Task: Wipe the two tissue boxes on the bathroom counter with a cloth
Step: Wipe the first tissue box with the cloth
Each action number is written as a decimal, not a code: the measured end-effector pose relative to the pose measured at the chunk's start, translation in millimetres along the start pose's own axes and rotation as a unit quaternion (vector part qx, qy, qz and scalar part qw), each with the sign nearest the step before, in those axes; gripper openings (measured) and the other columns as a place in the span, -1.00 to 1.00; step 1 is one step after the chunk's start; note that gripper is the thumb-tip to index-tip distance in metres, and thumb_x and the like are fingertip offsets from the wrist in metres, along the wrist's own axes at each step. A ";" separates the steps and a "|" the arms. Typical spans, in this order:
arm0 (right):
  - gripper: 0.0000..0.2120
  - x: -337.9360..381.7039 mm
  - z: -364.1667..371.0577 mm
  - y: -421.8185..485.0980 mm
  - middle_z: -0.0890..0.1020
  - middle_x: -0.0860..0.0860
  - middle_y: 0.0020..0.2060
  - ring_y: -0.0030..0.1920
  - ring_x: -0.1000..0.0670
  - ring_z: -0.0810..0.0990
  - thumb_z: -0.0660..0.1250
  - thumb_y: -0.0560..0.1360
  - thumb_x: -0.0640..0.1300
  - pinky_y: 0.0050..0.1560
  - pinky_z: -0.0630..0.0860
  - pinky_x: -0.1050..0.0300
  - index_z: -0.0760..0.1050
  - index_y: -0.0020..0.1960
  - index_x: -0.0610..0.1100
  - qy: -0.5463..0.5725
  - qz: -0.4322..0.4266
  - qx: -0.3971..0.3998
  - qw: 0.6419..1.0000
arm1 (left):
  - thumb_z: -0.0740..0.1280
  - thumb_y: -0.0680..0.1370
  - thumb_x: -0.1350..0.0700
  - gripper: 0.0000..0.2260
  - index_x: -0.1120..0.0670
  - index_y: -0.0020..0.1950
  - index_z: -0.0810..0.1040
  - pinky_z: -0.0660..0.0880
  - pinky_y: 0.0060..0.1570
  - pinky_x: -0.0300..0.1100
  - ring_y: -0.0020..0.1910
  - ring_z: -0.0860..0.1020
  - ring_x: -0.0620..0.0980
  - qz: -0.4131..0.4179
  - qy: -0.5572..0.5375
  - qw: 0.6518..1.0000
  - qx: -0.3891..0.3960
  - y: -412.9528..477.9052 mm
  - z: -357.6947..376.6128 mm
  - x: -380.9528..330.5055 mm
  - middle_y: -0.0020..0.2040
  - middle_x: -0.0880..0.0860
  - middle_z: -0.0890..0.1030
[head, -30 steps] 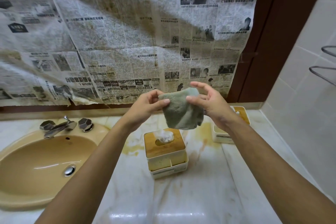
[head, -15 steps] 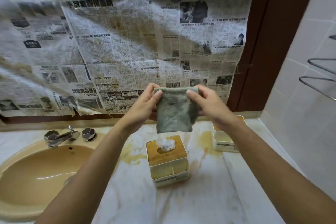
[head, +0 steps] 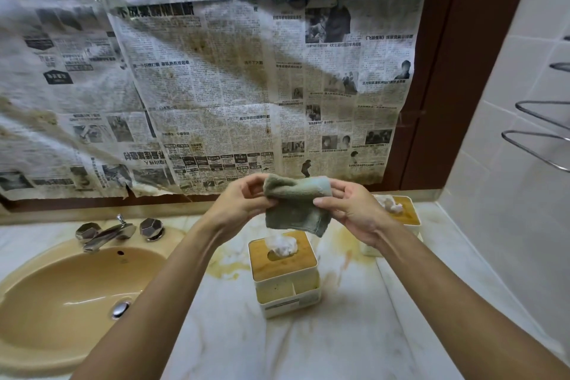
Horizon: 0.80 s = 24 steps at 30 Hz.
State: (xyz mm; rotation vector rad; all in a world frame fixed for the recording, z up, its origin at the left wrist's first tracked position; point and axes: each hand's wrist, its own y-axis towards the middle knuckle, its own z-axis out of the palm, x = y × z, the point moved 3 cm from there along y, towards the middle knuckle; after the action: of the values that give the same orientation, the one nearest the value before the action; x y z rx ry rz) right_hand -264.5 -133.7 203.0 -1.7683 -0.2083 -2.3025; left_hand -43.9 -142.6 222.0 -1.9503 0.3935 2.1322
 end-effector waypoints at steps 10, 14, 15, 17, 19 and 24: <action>-0.75 19.9 3.3 -2.5 0.70 -0.12 0.09 0.18 -0.12 0.64 0.38 0.50 -0.36 0.14 0.61 -0.03 0.63 0.16 -0.20 -0.099 -0.123 0.008 0.987 | 0.36 0.51 0.18 -0.79 0.23 0.10 0.58 0.55 -0.05 -0.21 -0.01 0.60 -0.03 0.059 0.048 0.997 0.007 -1.4 -0.2 -7.4 0.01 0.12 0.64; -0.77 11.6 2.1 -4.0 0.70 -0.15 0.06 0.05 -0.20 0.68 0.30 0.58 -0.35 -0.02 0.63 -0.19 0.65 -0.05 -0.08 -0.126 -0.097 0.010 0.987 | 0.34 0.54 0.16 -0.86 0.16 0.06 0.52 0.62 -0.09 -0.11 -0.04 0.61 0.02 0.026 0.050 0.998 0.033 -1.2 1.7 -2.7 0.01 0.13 0.64; -0.72 11.3 2.3 -4.7 0.70 -0.16 0.05 0.02 -0.19 0.68 0.27 0.60 -0.36 -0.08 0.64 -0.15 0.65 -0.09 -0.06 -0.127 -0.093 0.016 0.987 | 0.35 0.53 0.21 -0.87 0.15 0.07 0.51 0.62 -0.09 -0.11 -0.04 0.61 0.03 0.030 0.040 0.998 0.041 -1.5 0.5 -3.8 0.01 0.16 0.63; -0.61 12.5 1.7 -6.0 0.71 -0.15 0.04 0.02 -0.17 0.68 0.23 0.58 -0.44 -0.10 0.66 -0.06 0.66 -0.22 -0.07 -0.115 -0.087 0.023 0.989 | 0.39 0.49 0.28 -0.85 0.15 0.03 0.53 0.60 -0.10 -0.14 -0.04 0.60 0.04 0.041 0.031 0.997 0.051 -2.8 -2.6 -7.0 -0.01 0.18 0.61; -0.55 14.7 0.4 -6.2 0.71 -0.13 0.04 0.07 -0.14 0.68 0.20 0.54 -0.52 -0.02 0.66 -0.01 0.65 -0.31 -0.12 -0.101 -0.080 0.037 0.991 | 0.41 0.45 0.30 -0.88 0.16 -0.05 0.59 0.59 -0.07 -0.15 -0.04 0.60 0.05 0.046 0.036 0.997 0.059 -3.7 -4.0 -8.0 -0.02 0.19 0.62; -0.63 11.0 -9.7 -3.7 0.64 -0.25 0.17 0.06 -0.20 0.59 0.08 0.51 -0.45 0.15 0.53 0.02 0.67 -0.03 -0.28 -0.080 -0.024 0.069 0.994 | 0.27 0.55 0.34 -0.82 0.23 -0.04 0.68 0.59 0.02 -0.13 0.01 0.62 0.07 0.006 -0.026 0.999 0.041 -0.9 -9.1 0.9 0.04 0.23 0.66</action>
State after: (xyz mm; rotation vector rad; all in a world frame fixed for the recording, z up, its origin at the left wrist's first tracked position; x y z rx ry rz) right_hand -277.2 -133.7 211.1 -1.8951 -0.4319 -2.1224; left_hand -35.1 -145.0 220.3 -1.8494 0.4770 2.1336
